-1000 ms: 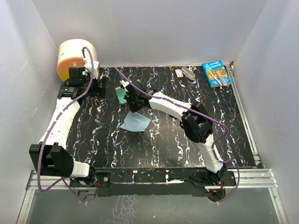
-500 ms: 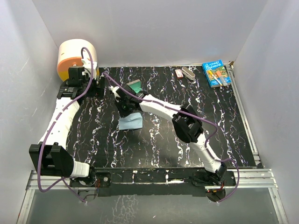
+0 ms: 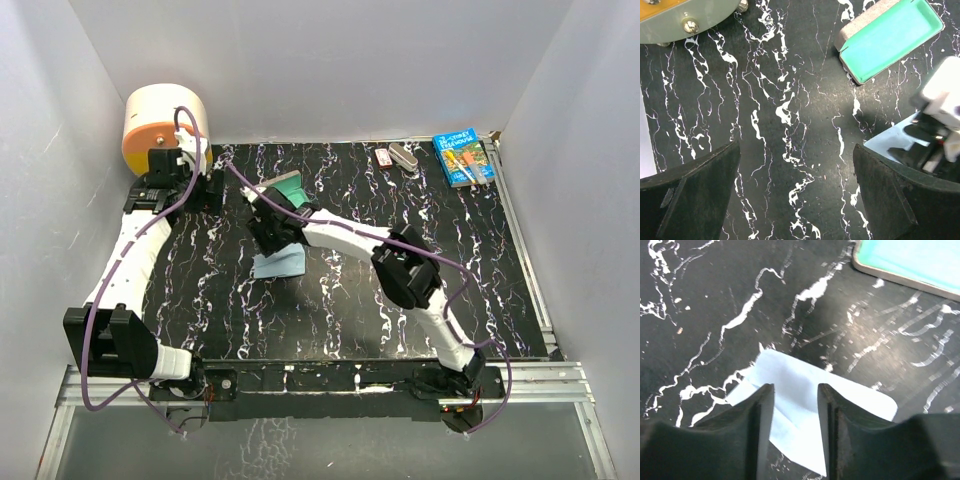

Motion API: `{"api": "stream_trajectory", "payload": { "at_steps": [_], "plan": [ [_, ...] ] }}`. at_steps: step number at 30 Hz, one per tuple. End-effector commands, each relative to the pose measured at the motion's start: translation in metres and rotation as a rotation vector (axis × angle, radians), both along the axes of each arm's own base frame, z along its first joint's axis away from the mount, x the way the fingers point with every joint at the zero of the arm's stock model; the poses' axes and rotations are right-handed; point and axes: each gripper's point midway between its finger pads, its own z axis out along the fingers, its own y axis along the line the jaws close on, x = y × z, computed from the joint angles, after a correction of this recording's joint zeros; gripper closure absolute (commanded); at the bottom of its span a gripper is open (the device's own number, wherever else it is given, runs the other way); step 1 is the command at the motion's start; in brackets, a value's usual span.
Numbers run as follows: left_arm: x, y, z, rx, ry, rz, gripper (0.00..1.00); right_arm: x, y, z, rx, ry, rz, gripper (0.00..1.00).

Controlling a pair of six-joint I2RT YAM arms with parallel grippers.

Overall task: Organize the sunglasses
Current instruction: Adjust the glasses cleaning cloth at the center of the board.

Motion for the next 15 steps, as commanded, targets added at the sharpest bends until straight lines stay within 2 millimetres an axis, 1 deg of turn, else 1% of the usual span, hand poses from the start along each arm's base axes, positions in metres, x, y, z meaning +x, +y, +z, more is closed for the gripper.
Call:
{"api": "stream_trajectory", "payload": {
  "at_steps": [1, 3, 5, 8, 11, 13, 15],
  "plan": [
    [-0.005, 0.003, 0.001, -0.005, -0.004, 0.022, 0.07, 0.032, -0.011, 0.105, 0.164, -0.24, -0.143, 0.51],
    [-0.008, 0.002, -0.005, -0.015, 0.012, 0.02, 0.07, 0.034, -0.026, 0.114, 0.173, -0.243, -0.167, 0.49],
    [-0.013, -0.003, -0.014, -0.039, 0.04, 0.002, 0.07, 0.038, -0.047, 0.115, 0.167, -0.217, -0.21, 0.49],
    [-0.021, -0.017, -0.03, -0.099, 0.084, -0.04, 0.07, 0.046, -0.075, 0.1, 0.174, -0.124, -0.24, 0.49],
    [-0.03, -0.038, -0.043, -0.208, 0.119, -0.097, 0.08, 0.055, -0.097, 0.077, 0.164, -0.045, -0.263, 0.5],
    [-0.038, -0.052, -0.054, -0.286, 0.157, -0.121, 0.11, 0.058, -0.106, 0.067, 0.143, -0.018, -0.276, 0.52],
    [-0.042, -0.058, -0.062, -0.326, 0.178, -0.122, 0.13, 0.058, -0.106, 0.063, 0.135, -0.011, -0.269, 0.52]
  ]
}}
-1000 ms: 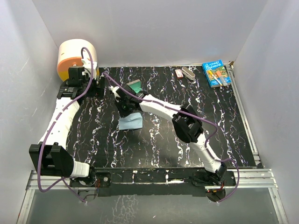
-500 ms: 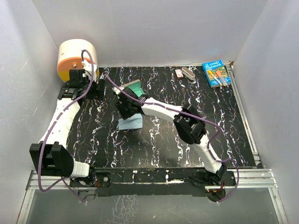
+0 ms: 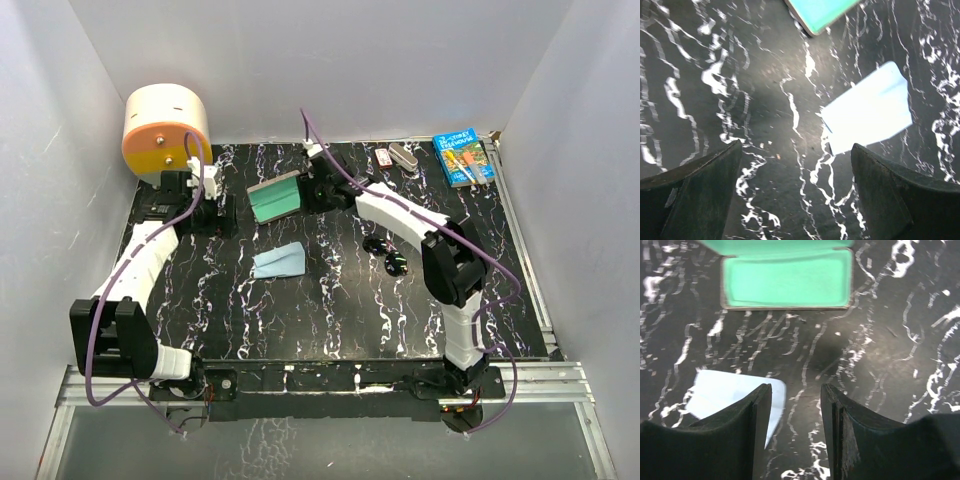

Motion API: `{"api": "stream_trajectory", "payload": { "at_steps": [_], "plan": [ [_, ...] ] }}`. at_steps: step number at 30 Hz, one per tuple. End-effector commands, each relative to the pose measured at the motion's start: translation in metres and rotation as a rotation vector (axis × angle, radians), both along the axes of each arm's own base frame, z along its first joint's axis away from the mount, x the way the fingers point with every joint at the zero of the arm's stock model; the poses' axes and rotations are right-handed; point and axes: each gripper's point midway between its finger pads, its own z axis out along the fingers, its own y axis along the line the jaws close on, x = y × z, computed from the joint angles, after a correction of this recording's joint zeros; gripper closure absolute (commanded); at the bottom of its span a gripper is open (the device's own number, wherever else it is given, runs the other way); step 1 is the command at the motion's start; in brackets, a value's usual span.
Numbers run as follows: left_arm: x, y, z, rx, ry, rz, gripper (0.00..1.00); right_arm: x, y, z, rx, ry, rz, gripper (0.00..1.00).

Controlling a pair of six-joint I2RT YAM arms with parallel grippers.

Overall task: Organize the sunglasses
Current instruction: Adjust the glasses cleaning cloth at the center of the board, then pick up the glasses cleaning cloth from the center of the board.

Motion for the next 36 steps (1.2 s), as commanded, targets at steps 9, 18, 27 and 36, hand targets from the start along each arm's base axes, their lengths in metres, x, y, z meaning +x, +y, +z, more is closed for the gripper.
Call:
{"api": "stream_trajectory", "payload": {
  "at_steps": [9, 18, 27, 36],
  "plan": [
    [-0.026, -0.047, -0.034, -0.157, 0.064, -0.051, 0.17, -0.018, 0.013, -0.038, 0.023, 0.138, 0.067, 0.53],
    [-0.016, -0.049, -0.042, -0.117, 0.106, -0.047, 0.19, -0.024, 0.016, -0.068, -0.011, 0.178, 0.068, 0.54],
    [-0.008, -0.041, -0.028, -0.069, 0.058, -0.04, 0.19, -0.032, 0.021, -0.099, -0.06, 0.214, 0.09, 0.54],
    [-0.007, -0.038, -0.024, -0.055, 0.039, -0.038, 0.18, -0.037, 0.027, -0.102, -0.072, 0.216, 0.107, 0.54]
  ]
}}
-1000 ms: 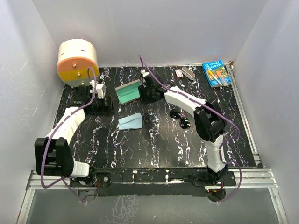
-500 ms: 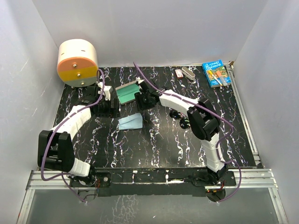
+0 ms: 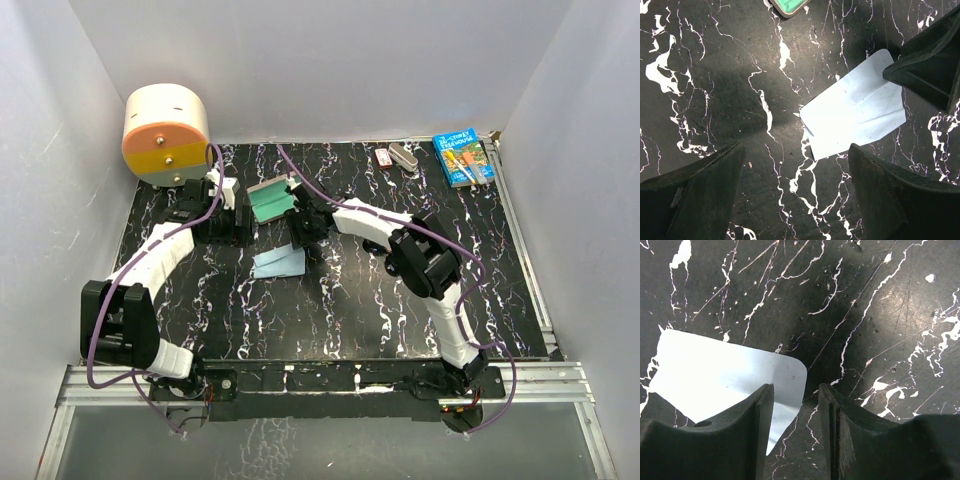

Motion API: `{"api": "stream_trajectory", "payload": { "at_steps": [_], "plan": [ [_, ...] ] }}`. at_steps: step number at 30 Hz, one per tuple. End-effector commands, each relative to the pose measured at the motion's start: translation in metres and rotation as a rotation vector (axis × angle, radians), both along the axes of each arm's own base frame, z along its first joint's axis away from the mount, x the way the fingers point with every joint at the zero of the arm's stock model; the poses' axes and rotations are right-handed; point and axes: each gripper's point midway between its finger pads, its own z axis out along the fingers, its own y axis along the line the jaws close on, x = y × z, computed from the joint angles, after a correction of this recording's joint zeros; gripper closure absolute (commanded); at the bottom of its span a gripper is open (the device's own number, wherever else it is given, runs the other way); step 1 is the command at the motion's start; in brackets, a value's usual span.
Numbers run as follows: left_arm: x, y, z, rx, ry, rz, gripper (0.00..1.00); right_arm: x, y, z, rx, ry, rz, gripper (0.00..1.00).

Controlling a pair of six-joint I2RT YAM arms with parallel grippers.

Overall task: Organize the sunglasses
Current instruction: Pick up the glasses cleaning cloth from the center of the board.

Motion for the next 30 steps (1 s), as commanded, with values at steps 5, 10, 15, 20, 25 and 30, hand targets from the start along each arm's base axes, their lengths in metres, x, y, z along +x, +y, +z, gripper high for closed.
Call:
{"api": "stream_trajectory", "payload": {
  "at_steps": [5, 10, 15, 20, 25, 30],
  "plan": [
    [0.009, 0.003, 0.025, 0.013, -0.063, -0.002, 0.18, 0.0, 0.018, -0.006, -0.031, -0.037, 0.031, 0.54],
    [0.011, 0.005, 0.026, 0.029, -0.068, -0.001, 0.18, -0.003, 0.013, -0.027, -0.123, -0.035, 0.024, 0.56],
    [0.01, 0.007, 0.027, 0.035, -0.078, 0.001, 0.18, -0.004, 0.006, -0.043, -0.175, -0.014, 0.008, 0.62],
    [0.009, 0.007, 0.029, 0.037, -0.089, 0.001, 0.18, -0.002, 0.001, -0.047, -0.203, -0.013, -0.017, 0.73],
    [0.007, 0.004, 0.029, 0.021, -0.089, -0.008, 0.18, 0.004, 0.001, -0.044, -0.202, -0.028, -0.054, 0.92],
    [-0.001, -0.01, 0.025, -0.058, -0.065, -0.037, 0.18, 0.014, 0.001, -0.027, -0.185, -0.071, -0.116, 0.92]
  ]
}}
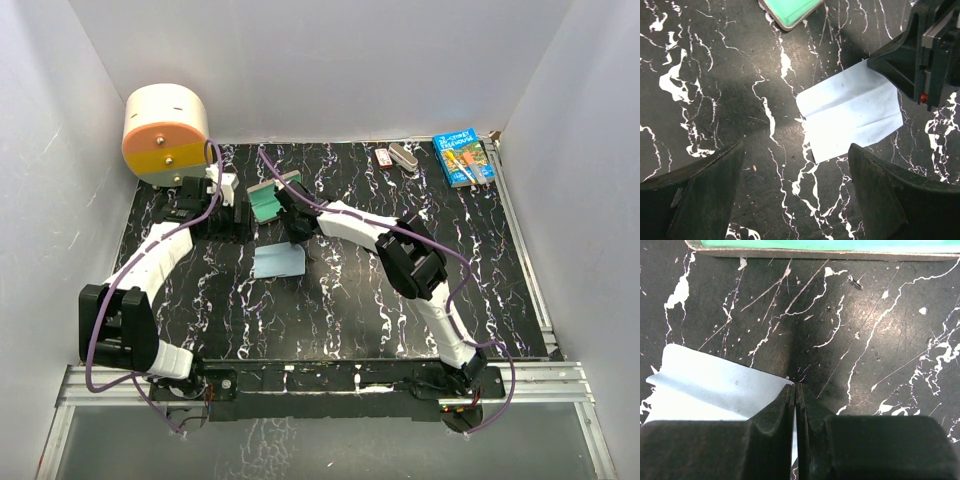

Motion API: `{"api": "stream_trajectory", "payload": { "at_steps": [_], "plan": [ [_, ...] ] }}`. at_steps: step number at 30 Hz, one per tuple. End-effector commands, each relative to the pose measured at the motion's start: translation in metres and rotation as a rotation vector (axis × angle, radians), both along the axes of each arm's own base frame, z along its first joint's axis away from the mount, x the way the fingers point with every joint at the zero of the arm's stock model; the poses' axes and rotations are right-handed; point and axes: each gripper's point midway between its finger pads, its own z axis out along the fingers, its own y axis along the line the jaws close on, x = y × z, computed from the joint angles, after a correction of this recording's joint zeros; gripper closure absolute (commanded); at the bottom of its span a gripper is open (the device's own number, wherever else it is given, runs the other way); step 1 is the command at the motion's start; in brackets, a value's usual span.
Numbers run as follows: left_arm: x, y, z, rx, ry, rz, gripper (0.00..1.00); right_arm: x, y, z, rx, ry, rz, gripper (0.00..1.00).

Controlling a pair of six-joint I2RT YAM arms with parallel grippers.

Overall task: Organize the sunglasses
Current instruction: Pick up the glasses cleaning cloth from the center of the board.

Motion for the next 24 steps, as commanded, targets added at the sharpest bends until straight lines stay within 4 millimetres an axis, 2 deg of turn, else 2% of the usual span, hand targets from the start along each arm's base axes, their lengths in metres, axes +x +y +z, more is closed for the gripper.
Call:
{"api": "stream_trajectory", "payload": {
  "at_steps": [1, 3, 7, 11, 16, 21, 24],
  "plan": [
    [-0.011, -0.016, 0.009, -0.096, -0.013, -0.041, 0.18, -0.001, -0.016, -0.017, -0.065, 0.018, -0.082, 0.92],
    [-0.015, -0.019, 0.004, -0.113, -0.002, -0.048, 0.18, 0.004, -0.014, -0.004, -0.03, -0.011, -0.107, 0.92],
    [-0.009, -0.018, -0.005, -0.098, 0.026, -0.042, 0.18, 0.01, -0.007, 0.014, 0.036, -0.051, -0.119, 0.92],
    [-0.006, -0.027, -0.026, -0.042, 0.093, -0.062, 0.19, 0.01, -0.003, 0.013, 0.047, -0.043, -0.109, 0.92],
    [0.006, -0.026, -0.051, 0.061, 0.162, -0.027, 0.22, 0.003, -0.005, 0.009, 0.054, -0.019, -0.11, 0.92],
    [0.013, -0.022, -0.068, 0.126, 0.225, 0.015, 0.28, -0.001, -0.008, 0.013, 0.082, -0.04, -0.107, 0.92],
    [0.017, -0.018, -0.072, 0.167, 0.22, 0.037, 0.32, -0.002, -0.007, 0.015, 0.091, -0.042, -0.101, 0.92]
  ]
}}
